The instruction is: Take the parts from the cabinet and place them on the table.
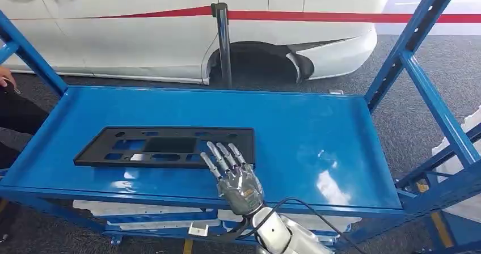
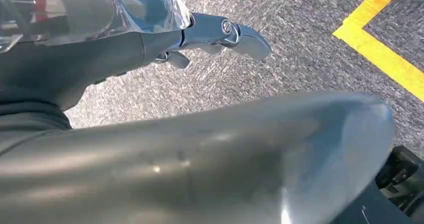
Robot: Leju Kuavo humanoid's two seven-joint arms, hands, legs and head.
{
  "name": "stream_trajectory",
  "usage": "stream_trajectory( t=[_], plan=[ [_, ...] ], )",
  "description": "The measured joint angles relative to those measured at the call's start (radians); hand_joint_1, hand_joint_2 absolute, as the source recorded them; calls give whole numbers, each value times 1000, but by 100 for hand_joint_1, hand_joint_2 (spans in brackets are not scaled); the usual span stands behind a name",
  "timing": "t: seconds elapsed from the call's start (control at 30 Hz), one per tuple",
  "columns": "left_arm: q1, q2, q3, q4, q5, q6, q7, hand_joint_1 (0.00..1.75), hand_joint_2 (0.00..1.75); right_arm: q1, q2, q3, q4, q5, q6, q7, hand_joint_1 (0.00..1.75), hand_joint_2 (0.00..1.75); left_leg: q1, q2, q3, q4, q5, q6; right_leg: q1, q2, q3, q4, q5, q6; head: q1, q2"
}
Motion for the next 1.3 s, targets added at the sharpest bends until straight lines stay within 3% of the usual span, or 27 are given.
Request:
stream_trajectory(
  t=[0.23,0.53,1.3],
  plan=[
    [-2,0,-5,0,0,-2,2,0,0,-29,37,11,66,-13,-6,30,0,175,1,0,0,0,0,0,0,0,0,0,0,0,0,0],
    [-2,0,-6,0,6,-2,1,0,0,-55,32,4,112,-22,1,75,0,175,1,0,1,0,0,0,0,1,1,0,0,0,0,0],
    [-5,0,-8,0,-1,-10,3,0,0,-96,32,-27,186,-85,6,95,0,175,1,0,2,0,0,0,0,1,2,0,0,0,0,0]
  ],
)
